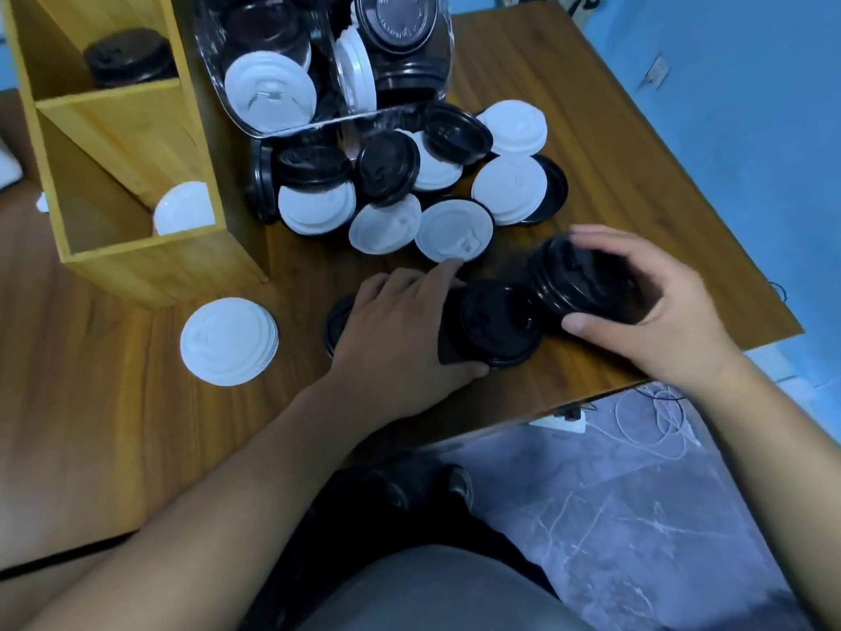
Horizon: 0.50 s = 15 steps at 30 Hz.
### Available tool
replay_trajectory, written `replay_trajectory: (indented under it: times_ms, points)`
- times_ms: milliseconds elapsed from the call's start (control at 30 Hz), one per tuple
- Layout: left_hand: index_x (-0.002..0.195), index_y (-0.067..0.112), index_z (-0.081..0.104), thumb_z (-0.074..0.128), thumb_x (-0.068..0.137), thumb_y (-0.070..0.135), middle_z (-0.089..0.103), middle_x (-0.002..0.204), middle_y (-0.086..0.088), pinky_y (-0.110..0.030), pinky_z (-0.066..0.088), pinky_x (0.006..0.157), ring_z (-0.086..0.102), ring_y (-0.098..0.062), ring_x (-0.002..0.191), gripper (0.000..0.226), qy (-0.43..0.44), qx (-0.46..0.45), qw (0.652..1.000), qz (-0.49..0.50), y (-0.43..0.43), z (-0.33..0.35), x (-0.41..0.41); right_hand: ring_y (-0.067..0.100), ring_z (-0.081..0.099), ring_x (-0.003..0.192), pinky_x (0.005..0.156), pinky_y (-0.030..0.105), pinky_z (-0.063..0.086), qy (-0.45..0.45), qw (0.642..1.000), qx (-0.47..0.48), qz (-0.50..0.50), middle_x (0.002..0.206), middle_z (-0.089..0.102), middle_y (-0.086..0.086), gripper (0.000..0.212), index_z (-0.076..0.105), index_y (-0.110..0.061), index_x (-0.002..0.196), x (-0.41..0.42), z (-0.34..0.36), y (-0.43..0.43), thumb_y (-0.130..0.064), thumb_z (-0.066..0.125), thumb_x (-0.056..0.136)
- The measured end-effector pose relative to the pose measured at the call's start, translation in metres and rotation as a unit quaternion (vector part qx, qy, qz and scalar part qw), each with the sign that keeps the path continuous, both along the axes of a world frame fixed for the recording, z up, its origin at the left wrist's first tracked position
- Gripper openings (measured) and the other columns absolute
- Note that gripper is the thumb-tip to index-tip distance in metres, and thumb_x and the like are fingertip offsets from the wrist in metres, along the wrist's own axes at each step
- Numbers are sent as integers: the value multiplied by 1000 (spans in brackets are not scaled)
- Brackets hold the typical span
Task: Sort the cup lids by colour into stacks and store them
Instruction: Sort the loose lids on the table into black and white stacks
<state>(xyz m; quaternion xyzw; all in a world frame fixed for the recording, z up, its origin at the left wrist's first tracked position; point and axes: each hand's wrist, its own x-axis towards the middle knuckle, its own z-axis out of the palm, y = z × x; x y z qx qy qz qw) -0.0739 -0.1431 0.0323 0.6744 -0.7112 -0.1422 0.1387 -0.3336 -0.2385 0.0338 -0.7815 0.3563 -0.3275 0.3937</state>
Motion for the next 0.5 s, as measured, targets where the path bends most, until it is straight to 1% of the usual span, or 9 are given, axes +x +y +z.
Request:
replay_trajectory:
  times_ms: [100, 200, 333, 367, 467, 500]
  points:
    - [149, 33, 28, 72, 67, 74, 53, 138, 21, -37, 20, 115, 40, -9, 132, 102, 1, -8, 1000, 3, 1, -1, -1, 14, 50, 137, 115, 34, 39, 16, 1000, -14, 8, 143, 55, 3, 67, 61, -17, 131, 13, -3, 11, -34, 88, 72]
    - [150, 30, 29, 70, 65, 77, 57, 137, 19, -39, 24, 114, 44, -11, 131, 105, -8, -21, 1000, -3, 1, -2, -2, 12, 49, 136, 114, 32, 41, 56, 997, -38, 44, 144, 52, 3, 71, 62, -14, 133, 32, -8, 20, -32, 91, 71]
    - [150, 27, 30, 65, 67, 81, 59, 136, 15, -42, 27, 113, 47, -14, 130, 105, -12, -22, 1000, -12, 0, -2, -1, 9, 43, 140, 115, 27, 37, 100, 989, -50, 94, 149, 47, 4, 72, 60, -14, 137, 41, -15, 21, -31, 89, 73]
    - [151, 28, 29, 65, 67, 80, 59, 137, 15, -41, 26, 113, 46, -14, 130, 105, -12, -20, 1000, -14, 0, -2, -1, 10, 42, 142, 116, 29, 37, 109, 987, -52, 102, 150, 45, 4, 71, 60, -14, 137, 40, -16, 20, -32, 88, 74]
    - [152, 28, 29, 66, 69, 77, 56, 141, 16, -40, 24, 114, 42, -12, 133, 103, -15, -12, 1000, -24, 1, -2, 1, 17, 39, 144, 115, 43, 40, 133, 982, -59, 120, 154, 40, 5, 72, 57, -17, 140, 40, -18, 20, -36, 87, 77]
    - [152, 27, 31, 67, 70, 76, 55, 141, 15, -41, 24, 114, 41, -12, 134, 101, -17, -10, 999, -28, 1, -2, 1, 18, 39, 144, 114, 46, 41, 138, 981, -57, 120, 154, 39, 4, 71, 57, -18, 140, 41, -18, 21, -40, 85, 78]
